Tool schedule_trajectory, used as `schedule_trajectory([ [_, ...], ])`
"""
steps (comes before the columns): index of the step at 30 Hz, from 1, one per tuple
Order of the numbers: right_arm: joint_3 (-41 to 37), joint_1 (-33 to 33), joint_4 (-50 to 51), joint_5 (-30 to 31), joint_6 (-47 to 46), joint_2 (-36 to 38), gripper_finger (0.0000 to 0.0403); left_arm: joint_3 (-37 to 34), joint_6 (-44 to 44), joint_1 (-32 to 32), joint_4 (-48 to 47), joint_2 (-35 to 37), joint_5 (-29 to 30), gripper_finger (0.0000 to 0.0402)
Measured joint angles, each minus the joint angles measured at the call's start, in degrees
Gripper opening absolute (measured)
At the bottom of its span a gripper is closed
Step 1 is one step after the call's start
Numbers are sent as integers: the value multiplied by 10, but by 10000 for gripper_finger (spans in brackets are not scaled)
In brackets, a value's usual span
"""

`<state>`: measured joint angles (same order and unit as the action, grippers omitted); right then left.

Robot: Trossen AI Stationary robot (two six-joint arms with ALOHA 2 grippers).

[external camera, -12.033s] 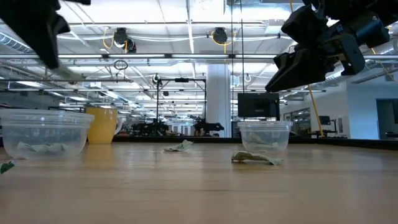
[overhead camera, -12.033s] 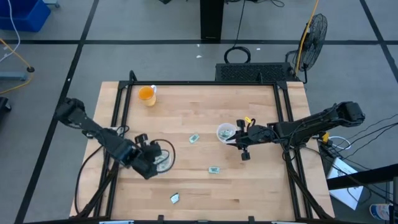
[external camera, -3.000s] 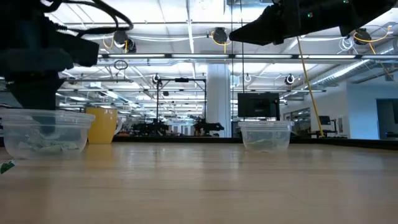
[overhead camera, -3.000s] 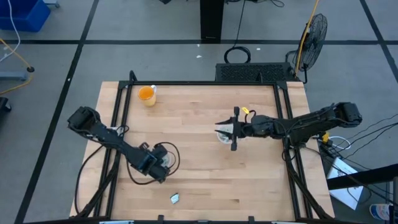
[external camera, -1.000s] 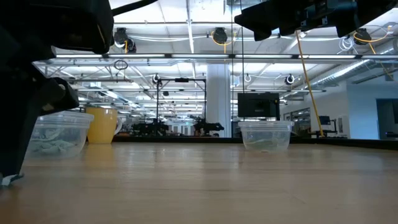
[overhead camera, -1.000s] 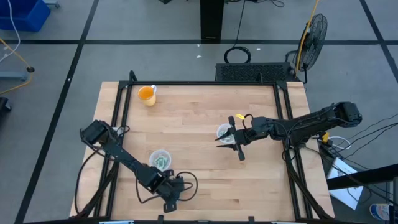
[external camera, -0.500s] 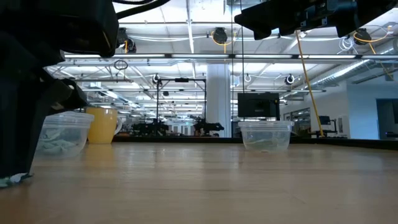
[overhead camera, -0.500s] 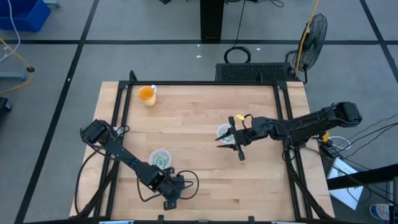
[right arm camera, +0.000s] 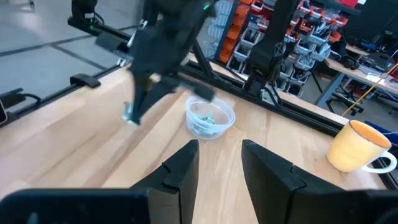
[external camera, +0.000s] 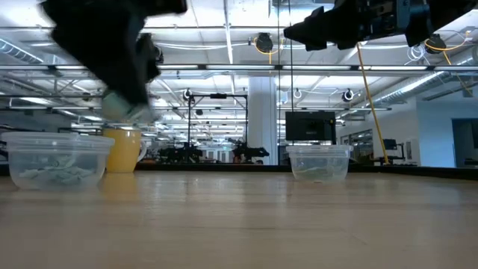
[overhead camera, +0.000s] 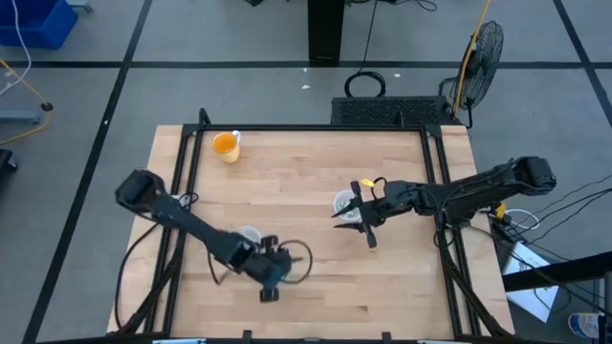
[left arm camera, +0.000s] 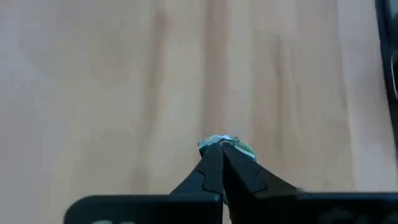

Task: Pick and place Stevia / Truvia into bins
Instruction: Put the white and green truvia packet into the top transparent container

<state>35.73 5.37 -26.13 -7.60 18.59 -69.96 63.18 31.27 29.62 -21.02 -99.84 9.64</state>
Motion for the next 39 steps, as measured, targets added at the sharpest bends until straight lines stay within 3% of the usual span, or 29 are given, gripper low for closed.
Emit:
schedule_trajectory([
  [7, 0, 0, -10, 1, 1, -17, 114, 0, -184, -60, 18, 101, 146, 3],
  [10, 0, 0, 0, 33, 2, -19, 114, 0, -254, -106, 50, 122, 170, 4],
  [12, 0, 0, -3, 97, 2, -18, 114, 0, -283, -137, 77, 124, 158, 3],
  [18, 0, 0, 75, 406, 41, 18, 114, 0, -344, -230, 188, 58, 129, 4],
  [21, 0, 0, 161, 485, 38, 61, 114, 0, -343, -268, 266, 14, 126, 3],
  [24, 0, -2, 226, 540, -11, 112, 114, 1, -339, -298, 370, -42, 77, 7],
  [26, 0, -5, 274, 537, -40, 152, 114, 0, -340, -312, 445, -80, 34, 4],
  [30, 0, -5, 370, 449, -110, 225, 114, 0, -331, -330, 550, -135, -19, 6],
  [34, 0, -5, 396, 377, -144, 269, 114, 0, -312, -337, 565, -167, -26, 8],
  [39, 0, -5, 400, 358, -151, 273, 114, 1, -293, -339, 577, -180, -43, 6],
])
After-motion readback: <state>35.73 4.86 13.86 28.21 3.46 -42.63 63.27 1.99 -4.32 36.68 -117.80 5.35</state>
